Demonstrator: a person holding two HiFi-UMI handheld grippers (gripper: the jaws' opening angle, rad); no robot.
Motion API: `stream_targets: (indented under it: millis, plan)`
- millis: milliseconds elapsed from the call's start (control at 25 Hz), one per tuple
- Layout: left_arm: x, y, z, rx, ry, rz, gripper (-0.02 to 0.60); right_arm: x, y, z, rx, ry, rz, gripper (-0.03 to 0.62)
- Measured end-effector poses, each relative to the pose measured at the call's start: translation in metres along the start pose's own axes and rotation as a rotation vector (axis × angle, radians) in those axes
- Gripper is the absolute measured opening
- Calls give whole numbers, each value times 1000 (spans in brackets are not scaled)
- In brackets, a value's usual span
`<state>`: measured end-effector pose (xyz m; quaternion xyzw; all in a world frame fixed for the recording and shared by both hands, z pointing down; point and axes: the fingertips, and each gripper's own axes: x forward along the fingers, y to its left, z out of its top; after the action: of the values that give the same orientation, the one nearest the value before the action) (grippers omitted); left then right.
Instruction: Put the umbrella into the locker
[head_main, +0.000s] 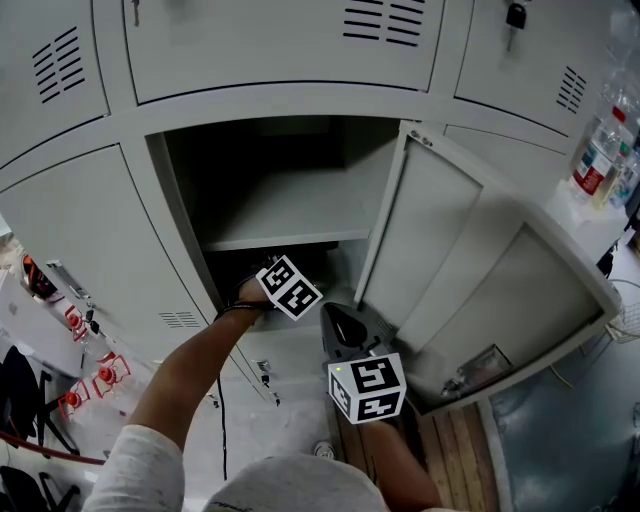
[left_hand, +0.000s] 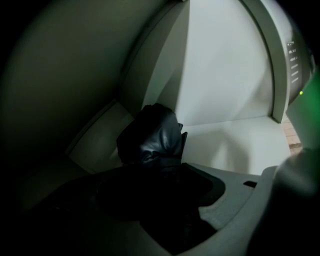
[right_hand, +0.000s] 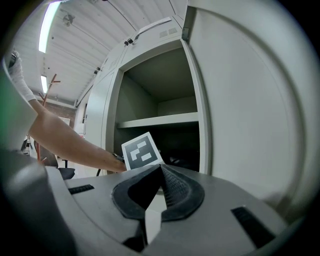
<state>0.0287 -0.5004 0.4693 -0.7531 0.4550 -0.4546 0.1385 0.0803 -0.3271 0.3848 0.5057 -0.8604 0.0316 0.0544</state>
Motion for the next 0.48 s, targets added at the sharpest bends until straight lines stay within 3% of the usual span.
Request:
stream_targets:
  millis: [280,480]
  plan:
    - [9,0,-5,54,46,27,255,-2,-3,-2,5,1,-8,3]
    - [12,2,-5,48,50,34,255,-4,-6,-4,9,6,-18,3]
